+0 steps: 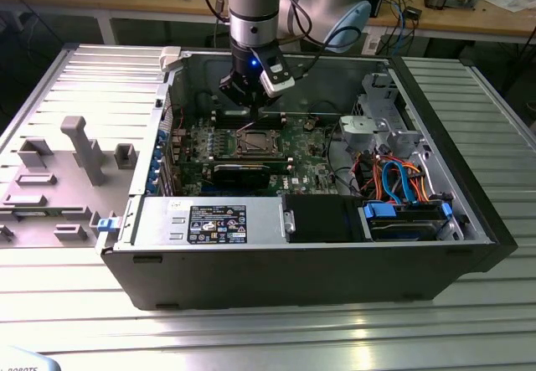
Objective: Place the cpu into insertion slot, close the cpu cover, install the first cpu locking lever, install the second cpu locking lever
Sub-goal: 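Install the first cpu locking lever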
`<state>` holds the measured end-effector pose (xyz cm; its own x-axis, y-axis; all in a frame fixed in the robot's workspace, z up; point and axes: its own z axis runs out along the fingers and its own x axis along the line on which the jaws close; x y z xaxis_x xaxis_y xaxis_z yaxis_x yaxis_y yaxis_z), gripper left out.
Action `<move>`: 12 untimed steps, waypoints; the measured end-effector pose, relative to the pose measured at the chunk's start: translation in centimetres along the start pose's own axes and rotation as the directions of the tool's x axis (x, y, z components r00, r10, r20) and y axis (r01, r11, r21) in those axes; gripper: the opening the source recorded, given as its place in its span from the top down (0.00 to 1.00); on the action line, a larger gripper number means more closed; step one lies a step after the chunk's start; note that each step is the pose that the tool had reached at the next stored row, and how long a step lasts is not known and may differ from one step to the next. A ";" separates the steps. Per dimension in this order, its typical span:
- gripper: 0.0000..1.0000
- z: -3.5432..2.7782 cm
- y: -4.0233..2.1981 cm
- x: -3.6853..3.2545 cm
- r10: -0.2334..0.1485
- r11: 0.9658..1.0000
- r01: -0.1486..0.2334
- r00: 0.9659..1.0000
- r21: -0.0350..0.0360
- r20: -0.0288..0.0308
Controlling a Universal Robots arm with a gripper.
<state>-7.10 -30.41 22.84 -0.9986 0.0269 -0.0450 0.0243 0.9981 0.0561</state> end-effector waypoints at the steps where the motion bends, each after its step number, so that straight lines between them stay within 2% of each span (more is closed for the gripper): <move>1: 0.89 0.00 0.00 0.00 0.000 1.000 0.000 1.000 0.000 0.000; 6: 0.89 0.01 0.01 0.00 0.000 1.000 0.000 1.000 0.000 0.000; 10: 0.89 0.04 0.01 -0.12 0.000 1.000 0.000 1.000 0.007 0.000; 12: 0.89 0.08 0.02 -0.33 0.000 1.000 0.000 1.000 0.007 0.000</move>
<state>-6.76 -30.39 22.78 -0.9986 0.0266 -0.0453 0.0244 0.9985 0.0488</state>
